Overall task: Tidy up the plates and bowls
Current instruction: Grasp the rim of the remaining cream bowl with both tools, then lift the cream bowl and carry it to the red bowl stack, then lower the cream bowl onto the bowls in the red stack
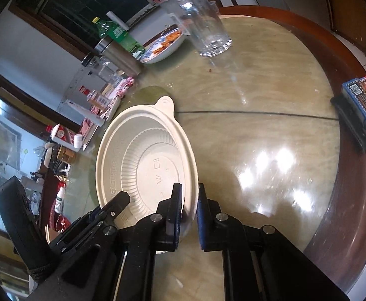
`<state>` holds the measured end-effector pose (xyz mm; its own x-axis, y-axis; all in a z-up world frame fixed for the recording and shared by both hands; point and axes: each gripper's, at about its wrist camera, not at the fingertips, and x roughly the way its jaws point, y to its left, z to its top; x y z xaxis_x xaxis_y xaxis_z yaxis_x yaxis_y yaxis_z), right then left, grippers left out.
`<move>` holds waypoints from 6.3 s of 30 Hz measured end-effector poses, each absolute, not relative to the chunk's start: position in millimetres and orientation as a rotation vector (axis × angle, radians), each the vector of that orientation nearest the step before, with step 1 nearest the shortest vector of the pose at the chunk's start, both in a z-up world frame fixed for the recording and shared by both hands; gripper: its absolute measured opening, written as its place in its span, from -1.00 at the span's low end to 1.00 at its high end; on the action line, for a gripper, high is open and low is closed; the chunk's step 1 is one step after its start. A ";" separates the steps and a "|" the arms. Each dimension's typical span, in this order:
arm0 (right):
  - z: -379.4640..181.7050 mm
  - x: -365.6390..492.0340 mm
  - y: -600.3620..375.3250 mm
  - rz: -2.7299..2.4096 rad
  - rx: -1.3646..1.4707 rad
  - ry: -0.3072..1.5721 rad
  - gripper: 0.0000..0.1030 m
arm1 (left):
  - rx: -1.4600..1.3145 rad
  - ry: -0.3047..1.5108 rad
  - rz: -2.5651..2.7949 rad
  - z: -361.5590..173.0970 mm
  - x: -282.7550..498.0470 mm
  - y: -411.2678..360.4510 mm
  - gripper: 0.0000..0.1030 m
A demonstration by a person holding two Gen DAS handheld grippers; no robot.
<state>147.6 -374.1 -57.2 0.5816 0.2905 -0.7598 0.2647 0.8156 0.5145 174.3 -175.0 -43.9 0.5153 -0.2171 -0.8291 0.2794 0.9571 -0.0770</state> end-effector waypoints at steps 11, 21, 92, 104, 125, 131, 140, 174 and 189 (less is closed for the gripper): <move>-55.8 124.4 -320.9 0.064 0.584 0.983 -0.79 | 0.052 0.965 -0.238 -45.2 143.1 -125.0 -0.69; -49.3 110.0 -275.2 0.082 0.505 0.974 -0.79 | 0.006 0.946 -0.203 -42.5 120.8 -81.2 -0.70; -32.6 78.6 -198.5 0.137 0.334 0.928 -0.79 | -0.074 0.892 -0.172 -31.5 69.3 -6.6 -0.70; -28.2 75.8 -184.2 0.164 0.310 0.923 -0.79 | -0.097 0.872 -0.155 -24.4 61.5 8.0 -0.70; -24.7 76.3 -140.4 0.277 0.268 0.922 -0.78 | -0.123 0.848 -0.061 -17.4 45.1 47.9 -0.70; -21.8 76.9 -126.5 0.305 0.248 0.921 -0.78 | -0.136 0.841 -0.037 -15.7 42.8 62.0 -0.70; -8.8 74.8 -108.6 0.323 0.209 0.893 -0.78 | -0.154 0.812 -0.015 -7.7 37.8 76.1 -0.70; 9.4 74.9 -74.2 0.403 0.173 0.864 -0.78 | -0.160 0.763 0.059 10.4 21.6 102.7 -0.70; 45.1 107.0 5.9 0.543 0.111 0.859 -0.78 | -0.219 0.736 0.173 37.6 33.3 171.2 -0.70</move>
